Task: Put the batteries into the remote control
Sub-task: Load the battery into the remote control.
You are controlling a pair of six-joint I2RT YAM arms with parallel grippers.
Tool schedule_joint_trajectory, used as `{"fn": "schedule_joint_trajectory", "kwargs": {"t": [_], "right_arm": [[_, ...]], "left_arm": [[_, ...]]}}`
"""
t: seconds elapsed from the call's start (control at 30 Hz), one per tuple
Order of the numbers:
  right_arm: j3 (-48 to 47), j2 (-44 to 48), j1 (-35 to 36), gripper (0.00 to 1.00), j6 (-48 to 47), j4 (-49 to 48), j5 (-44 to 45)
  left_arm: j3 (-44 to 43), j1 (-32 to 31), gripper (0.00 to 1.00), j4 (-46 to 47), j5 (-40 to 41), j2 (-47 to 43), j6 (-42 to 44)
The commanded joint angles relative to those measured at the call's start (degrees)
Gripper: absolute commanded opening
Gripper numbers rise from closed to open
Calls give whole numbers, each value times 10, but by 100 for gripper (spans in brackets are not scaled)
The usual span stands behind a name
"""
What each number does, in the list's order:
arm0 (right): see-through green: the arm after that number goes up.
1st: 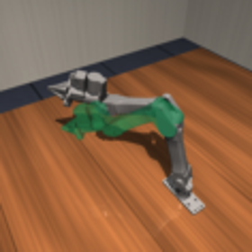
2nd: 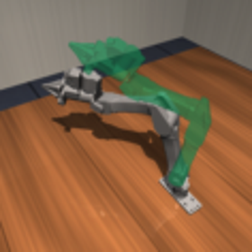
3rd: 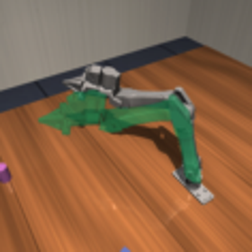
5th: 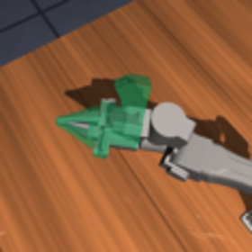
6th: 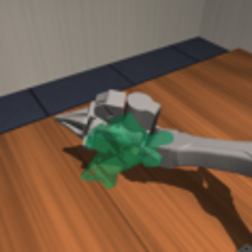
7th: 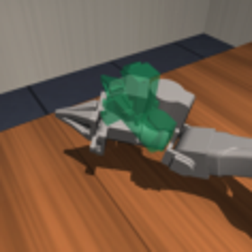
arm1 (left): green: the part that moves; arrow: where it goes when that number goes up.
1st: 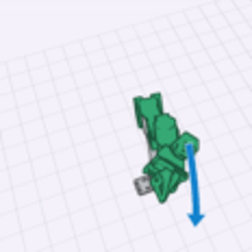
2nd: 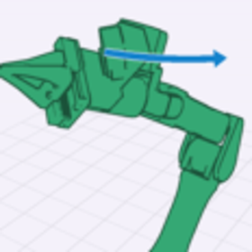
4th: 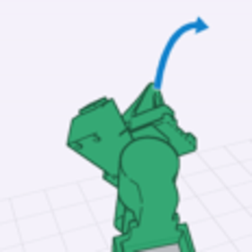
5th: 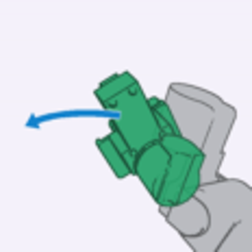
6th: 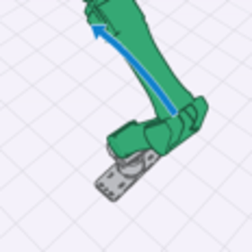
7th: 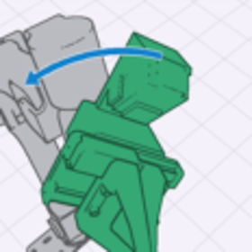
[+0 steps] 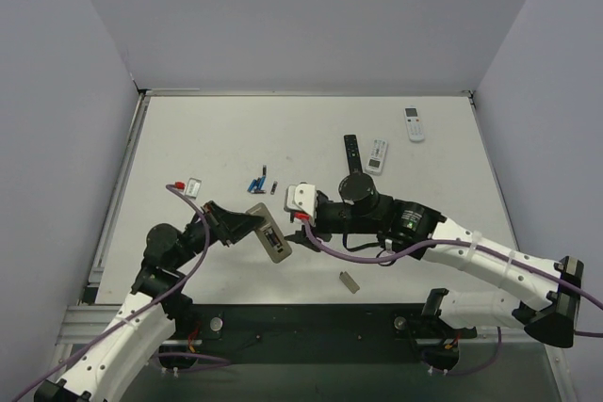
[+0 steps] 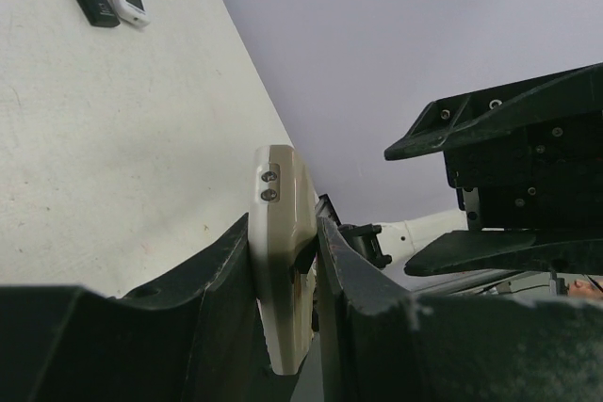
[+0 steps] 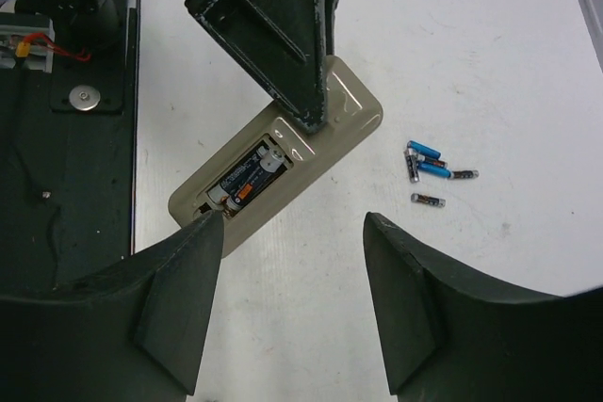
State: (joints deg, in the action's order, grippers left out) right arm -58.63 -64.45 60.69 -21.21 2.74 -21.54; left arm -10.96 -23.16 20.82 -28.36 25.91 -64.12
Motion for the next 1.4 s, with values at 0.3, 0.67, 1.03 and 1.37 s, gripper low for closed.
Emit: {"fn": "schedule_joint_trajectory", "kwargs": {"t": [0.3,0.67,1.03,1.37], "right_arm": [[-41,-67,-7,40,-78,-1,-100],[-60,-73,-6,36,-83,6,-124],[-76,-86,-6,27,-81,18,-156],[-91,-106,-5,24,-81,22,-163]], "left_arm": [[-68,2,0,20,-74,28,7],[-72,1,0,16,-80,30,8],[-75,2,0,14,-84,29,7],[-75,2,0,14,-85,29,5]]}}
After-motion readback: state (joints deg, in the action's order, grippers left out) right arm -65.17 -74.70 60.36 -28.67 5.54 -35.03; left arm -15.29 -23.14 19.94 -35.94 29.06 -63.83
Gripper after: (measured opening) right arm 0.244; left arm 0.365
